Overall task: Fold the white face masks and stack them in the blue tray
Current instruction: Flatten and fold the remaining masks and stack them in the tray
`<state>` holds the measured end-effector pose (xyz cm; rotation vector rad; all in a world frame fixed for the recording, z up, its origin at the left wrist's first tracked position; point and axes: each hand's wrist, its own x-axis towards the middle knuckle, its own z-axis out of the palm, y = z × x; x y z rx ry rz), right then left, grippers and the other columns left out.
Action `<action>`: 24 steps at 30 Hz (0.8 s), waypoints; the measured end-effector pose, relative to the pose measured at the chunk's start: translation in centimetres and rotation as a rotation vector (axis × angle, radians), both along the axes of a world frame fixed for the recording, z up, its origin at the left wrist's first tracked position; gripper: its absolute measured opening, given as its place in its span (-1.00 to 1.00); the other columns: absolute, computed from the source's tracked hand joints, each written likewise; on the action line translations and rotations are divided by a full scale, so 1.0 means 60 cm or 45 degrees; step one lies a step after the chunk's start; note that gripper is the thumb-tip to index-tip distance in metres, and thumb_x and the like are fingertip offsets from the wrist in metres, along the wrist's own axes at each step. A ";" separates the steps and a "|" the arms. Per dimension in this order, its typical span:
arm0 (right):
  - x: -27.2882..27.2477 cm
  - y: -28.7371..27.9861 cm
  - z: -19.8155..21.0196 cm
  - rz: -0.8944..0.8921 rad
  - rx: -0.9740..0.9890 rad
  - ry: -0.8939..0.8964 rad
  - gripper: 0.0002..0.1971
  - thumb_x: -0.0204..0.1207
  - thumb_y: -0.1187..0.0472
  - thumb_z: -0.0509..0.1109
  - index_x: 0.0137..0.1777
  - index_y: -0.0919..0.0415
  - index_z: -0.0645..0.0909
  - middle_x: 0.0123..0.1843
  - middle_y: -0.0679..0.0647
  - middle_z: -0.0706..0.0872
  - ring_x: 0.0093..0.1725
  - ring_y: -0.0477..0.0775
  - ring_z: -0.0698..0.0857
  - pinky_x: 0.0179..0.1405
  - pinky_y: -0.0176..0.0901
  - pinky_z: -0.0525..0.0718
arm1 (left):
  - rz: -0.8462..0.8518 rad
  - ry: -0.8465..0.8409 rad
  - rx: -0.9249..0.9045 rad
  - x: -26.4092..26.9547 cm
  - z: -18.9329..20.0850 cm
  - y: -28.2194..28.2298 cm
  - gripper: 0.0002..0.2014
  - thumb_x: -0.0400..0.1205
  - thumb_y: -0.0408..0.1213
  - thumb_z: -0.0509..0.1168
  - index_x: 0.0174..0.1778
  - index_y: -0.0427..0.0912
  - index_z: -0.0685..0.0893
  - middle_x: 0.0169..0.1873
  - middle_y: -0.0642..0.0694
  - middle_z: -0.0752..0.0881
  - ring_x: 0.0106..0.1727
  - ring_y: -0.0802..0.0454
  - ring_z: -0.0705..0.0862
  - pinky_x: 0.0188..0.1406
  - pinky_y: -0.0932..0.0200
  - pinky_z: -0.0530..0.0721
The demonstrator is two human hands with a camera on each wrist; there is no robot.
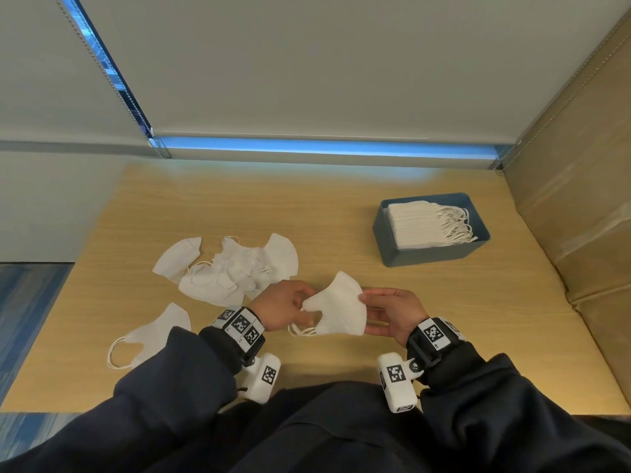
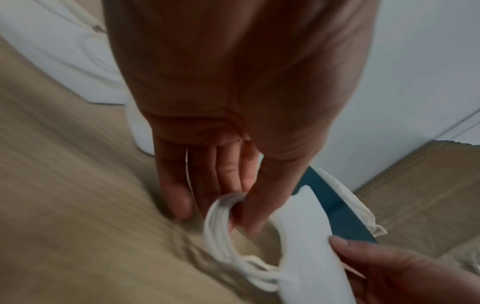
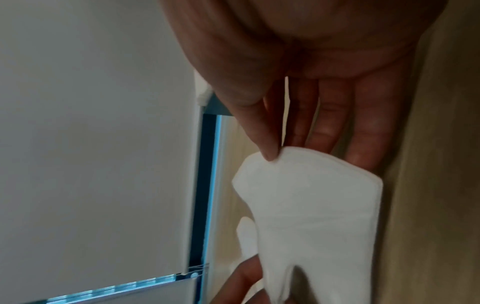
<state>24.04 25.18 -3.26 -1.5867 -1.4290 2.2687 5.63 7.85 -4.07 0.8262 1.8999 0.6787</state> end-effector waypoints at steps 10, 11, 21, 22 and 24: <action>0.000 0.005 -0.029 0.228 0.085 -0.259 -0.74 0.48 0.42 0.61 0.16 0.41 0.76 0.01 0.33 0.87 -0.21 0.20 0.86 -0.27 0.12 0.86 | 0.372 -0.154 -0.078 0.002 -0.034 -0.021 -0.63 0.39 -0.60 0.54 0.07 -0.24 0.69 -0.17 -0.25 0.73 -0.27 -0.11 0.77 -0.34 0.01 0.81; -0.001 0.007 -0.029 0.269 0.112 -0.283 -0.75 0.48 0.40 0.61 0.15 0.39 0.76 0.00 0.32 0.88 -0.24 0.18 0.86 -0.29 0.09 0.84 | 0.394 -0.153 -0.071 0.002 -0.036 -0.021 -0.64 0.39 -0.58 0.55 0.07 -0.25 0.70 -0.17 -0.25 0.73 -0.26 -0.11 0.78 -0.34 0.01 0.81; -0.024 0.031 -0.026 0.297 0.485 -0.367 -0.89 0.49 0.22 0.59 -0.02 0.20 0.80 -0.22 0.19 0.87 -0.37 0.13 0.81 -0.42 -0.04 0.78 | 0.328 0.481 0.059 -0.063 0.006 -0.057 -0.95 0.57 -0.07 0.49 -0.09 0.13 0.78 -0.13 0.13 0.82 -0.11 0.10 0.79 0.03 0.05 0.77; -0.037 0.031 -0.019 0.310 0.545 -0.348 -0.92 0.52 0.26 0.56 -0.03 0.22 0.80 -0.25 0.20 0.85 -0.40 0.12 0.77 -0.44 -0.07 0.75 | 0.381 0.497 0.078 -0.081 0.014 -0.072 -0.96 0.57 -0.08 0.50 -0.12 0.13 0.78 -0.16 0.13 0.82 -0.16 0.11 0.80 0.00 0.04 0.78; -0.070 0.028 -0.006 0.347 0.659 -0.289 -0.95 0.53 0.28 0.53 -0.07 0.25 0.77 -0.29 0.22 0.80 -0.44 0.10 0.70 -0.55 -0.17 0.67 | 0.485 0.560 0.080 -0.121 0.031 -0.110 -0.94 0.56 -0.11 0.52 -0.19 0.12 0.78 -0.24 0.13 0.82 -0.22 0.11 0.81 -0.07 0.06 0.77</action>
